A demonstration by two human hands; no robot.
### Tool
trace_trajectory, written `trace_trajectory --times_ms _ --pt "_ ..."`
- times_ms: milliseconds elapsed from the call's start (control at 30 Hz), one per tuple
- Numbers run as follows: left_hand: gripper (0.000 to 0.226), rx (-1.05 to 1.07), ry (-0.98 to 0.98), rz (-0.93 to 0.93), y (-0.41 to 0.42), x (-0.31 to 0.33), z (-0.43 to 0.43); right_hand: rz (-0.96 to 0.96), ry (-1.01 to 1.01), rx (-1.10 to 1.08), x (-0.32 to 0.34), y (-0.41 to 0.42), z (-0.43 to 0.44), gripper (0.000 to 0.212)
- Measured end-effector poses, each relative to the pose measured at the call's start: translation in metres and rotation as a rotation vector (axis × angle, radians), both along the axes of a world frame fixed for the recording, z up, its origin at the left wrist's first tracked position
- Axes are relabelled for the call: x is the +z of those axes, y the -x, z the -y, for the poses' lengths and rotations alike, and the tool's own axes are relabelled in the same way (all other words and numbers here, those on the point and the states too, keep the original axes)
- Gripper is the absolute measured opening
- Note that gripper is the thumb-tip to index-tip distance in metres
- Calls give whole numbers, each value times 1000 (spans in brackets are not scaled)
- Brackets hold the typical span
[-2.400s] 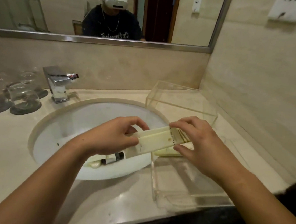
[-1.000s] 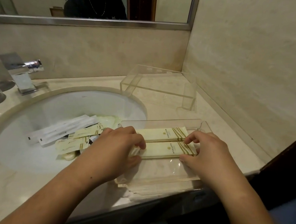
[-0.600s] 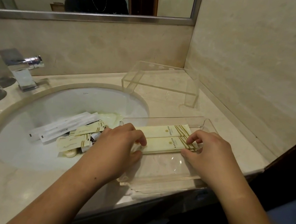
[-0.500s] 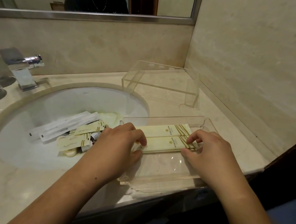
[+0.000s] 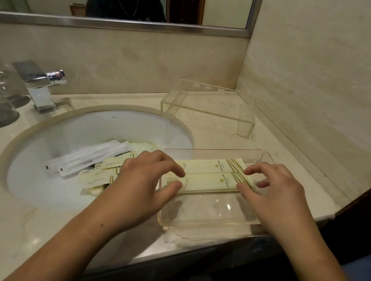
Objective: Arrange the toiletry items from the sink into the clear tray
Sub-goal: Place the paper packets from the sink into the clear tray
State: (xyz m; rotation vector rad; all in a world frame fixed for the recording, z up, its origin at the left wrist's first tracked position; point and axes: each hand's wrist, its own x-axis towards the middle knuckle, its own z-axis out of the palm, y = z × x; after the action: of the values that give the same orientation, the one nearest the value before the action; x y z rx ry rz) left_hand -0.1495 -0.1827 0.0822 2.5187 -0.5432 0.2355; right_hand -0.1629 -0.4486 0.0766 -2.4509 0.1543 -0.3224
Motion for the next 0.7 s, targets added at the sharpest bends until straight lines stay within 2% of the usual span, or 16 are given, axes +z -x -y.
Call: trace_trajectory --times_ms 167,300,533,700 --pt "23 47 16 31 -1 8 -37 142 -16 11 13 3 -12 18" --pt "22 130 -19 33 -13 14 -74 233 -28 119 31 -1 -48 16" --pt "20 168 -128 -48 -38 4 -130 175 24 346 43 -27 -130 21" --pt "29 180 -259 -155 -65 -8 -159 84 133 463 34 -54 -177 24"
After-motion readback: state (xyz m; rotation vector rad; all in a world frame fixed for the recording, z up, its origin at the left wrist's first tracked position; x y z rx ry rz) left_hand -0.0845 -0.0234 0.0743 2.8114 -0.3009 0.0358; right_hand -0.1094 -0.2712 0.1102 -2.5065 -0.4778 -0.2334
